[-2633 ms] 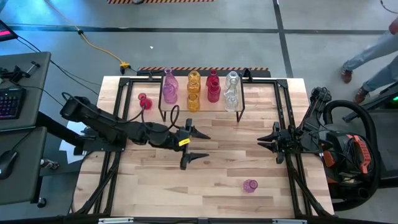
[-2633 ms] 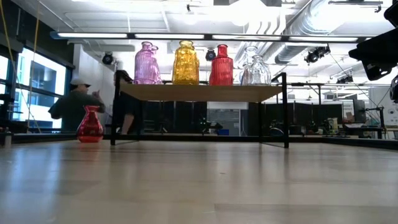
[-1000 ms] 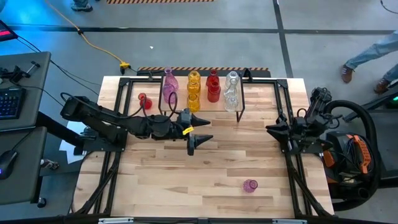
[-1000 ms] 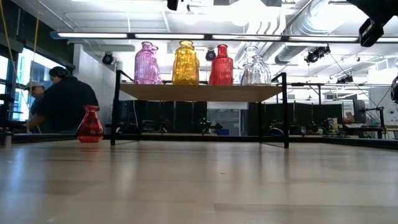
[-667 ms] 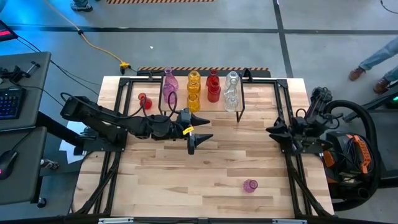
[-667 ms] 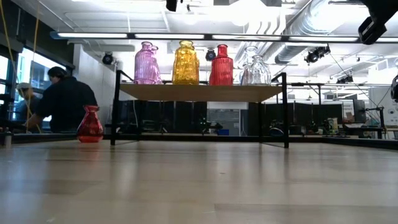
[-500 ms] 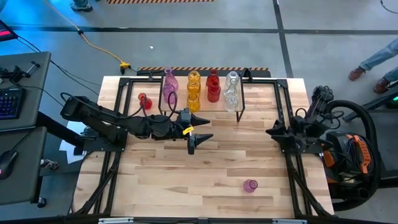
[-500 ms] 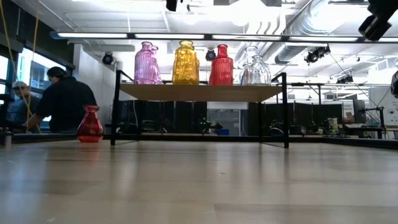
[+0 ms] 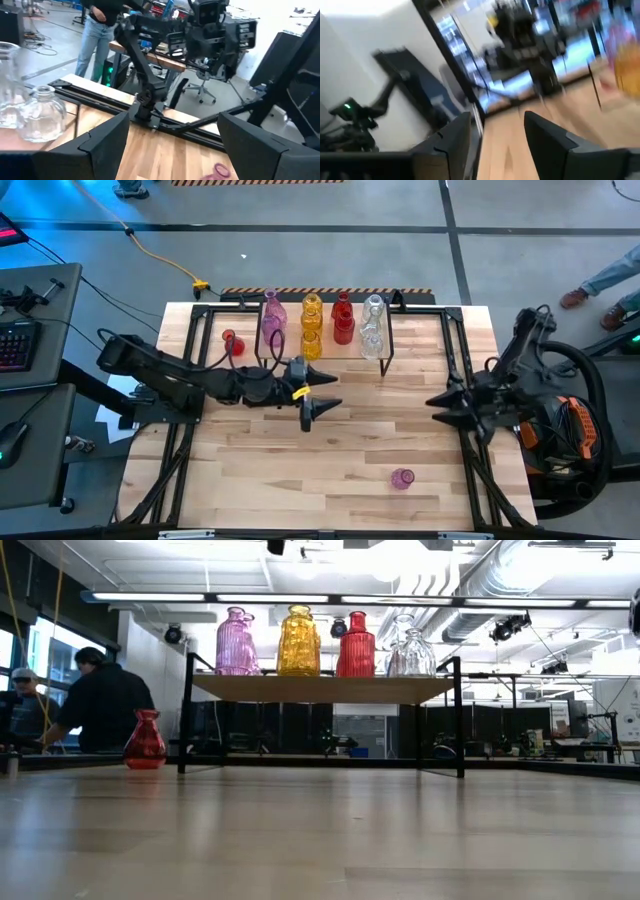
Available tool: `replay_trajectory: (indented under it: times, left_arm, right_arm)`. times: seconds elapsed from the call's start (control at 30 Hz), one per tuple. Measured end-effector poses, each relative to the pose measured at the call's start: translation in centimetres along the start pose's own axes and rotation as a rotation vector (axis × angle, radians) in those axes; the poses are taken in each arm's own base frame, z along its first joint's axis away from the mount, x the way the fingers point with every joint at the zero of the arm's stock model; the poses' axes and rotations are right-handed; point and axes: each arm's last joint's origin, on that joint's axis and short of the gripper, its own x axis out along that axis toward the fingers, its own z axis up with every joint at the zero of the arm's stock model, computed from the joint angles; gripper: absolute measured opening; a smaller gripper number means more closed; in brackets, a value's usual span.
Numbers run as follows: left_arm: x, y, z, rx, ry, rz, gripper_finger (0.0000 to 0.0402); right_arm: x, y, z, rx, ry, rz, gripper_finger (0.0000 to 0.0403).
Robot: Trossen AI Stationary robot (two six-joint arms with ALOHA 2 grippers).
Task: Sort vases onto shelf
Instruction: Put the pink vase on the shelf aligned with the other pink vases
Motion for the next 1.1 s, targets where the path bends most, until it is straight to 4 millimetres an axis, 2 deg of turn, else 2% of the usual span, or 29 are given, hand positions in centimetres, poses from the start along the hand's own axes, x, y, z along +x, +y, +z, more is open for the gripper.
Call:
replay_trajectory:
  times: [0.1,0.23,0.43,0.67,0.83,0.97,1.1]
  left_arm:
    - [-0.3,-0.6,-0.1,0.005,0.006,-0.021,0.0294]
    - [-0.8,-1.5,-0.2,0.049,0.012,-0.051,0.0294]
    - [-1.1,-1.9,-1.0,0.087,0.074,-0.056,0.0294]
    - [-1.2,-2.0,-1.6,0.109,0.132,-0.054,0.0294]
    - [-1.3,-2.2,-1.7,0.106,0.154,-0.119,0.0294]
    - [-1.3,-2.3,-1.8,0.108,0.157,-0.129,0.0294]
    - [-1.5,-2.7,-1.9,0.118,0.16,-0.141,0.0294]
  right_arm:
    - [0.4,0.6,0.1,0.083,0.129,-0.076,0.0163]
    - [0.9,0.9,-0.8,0.2,0.274,-0.212,0.0151]
    - [2.3,1.3,-3.8,0.4,0.532,-0.372,0.0139]
    - [4.7,1.7,-7.2,0.606,0.753,-0.522,0.0138]
    - [6.1,1.6,-9.0,0.731,0.829,-0.637,0.0138]
    - [7.2,2.1,-10.1,0.801,0.899,-0.626,0.0138]
    - [8.2,2.1,-10.9,0.831,0.897,-0.642,0.0138]
